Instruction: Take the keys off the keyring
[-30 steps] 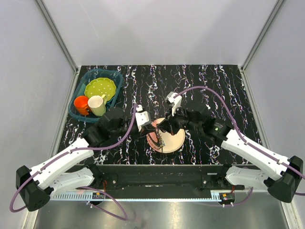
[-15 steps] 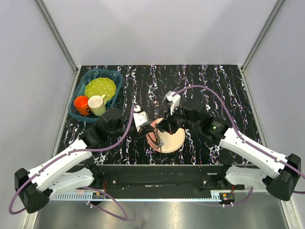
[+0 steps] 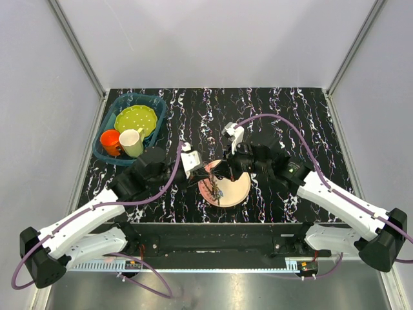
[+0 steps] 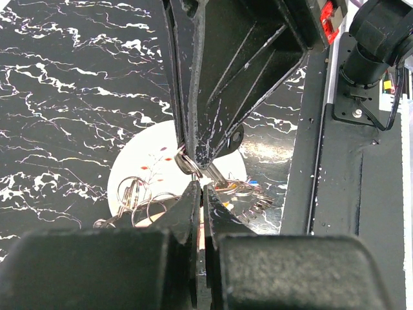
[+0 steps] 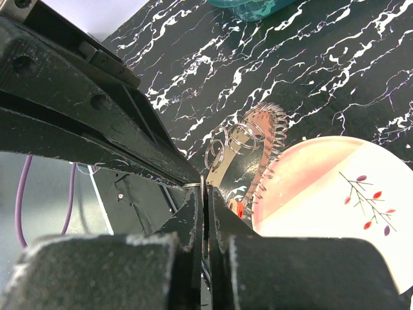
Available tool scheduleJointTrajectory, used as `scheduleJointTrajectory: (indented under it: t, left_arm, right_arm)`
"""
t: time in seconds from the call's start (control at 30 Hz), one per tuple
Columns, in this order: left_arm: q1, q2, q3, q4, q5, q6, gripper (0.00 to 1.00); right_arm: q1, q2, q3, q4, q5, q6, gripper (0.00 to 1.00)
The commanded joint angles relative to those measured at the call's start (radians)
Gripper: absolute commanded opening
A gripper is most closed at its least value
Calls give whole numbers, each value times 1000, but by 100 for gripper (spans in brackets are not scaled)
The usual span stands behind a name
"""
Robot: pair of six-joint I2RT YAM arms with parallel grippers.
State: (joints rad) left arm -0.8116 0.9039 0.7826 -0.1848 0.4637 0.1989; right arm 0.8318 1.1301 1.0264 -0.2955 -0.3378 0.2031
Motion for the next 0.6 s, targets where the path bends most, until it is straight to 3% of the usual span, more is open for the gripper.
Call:
scheduleJointTrajectory:
  t: [0.0, 0.3, 0.57]
  left_arm:
    - [-14, -3, 41, 28, -17, -27, 0]
    - [-12, 1, 44, 27, -77, -38, 0]
    - [-14, -54, 11, 77, -102, -44, 0]
  right_arm:
    - [-30, -18, 43, 19, 10, -16, 0]
    - [-30, -16, 34, 15, -55, -14, 0]
    - [-51, -16, 34, -1, 82, 50, 0]
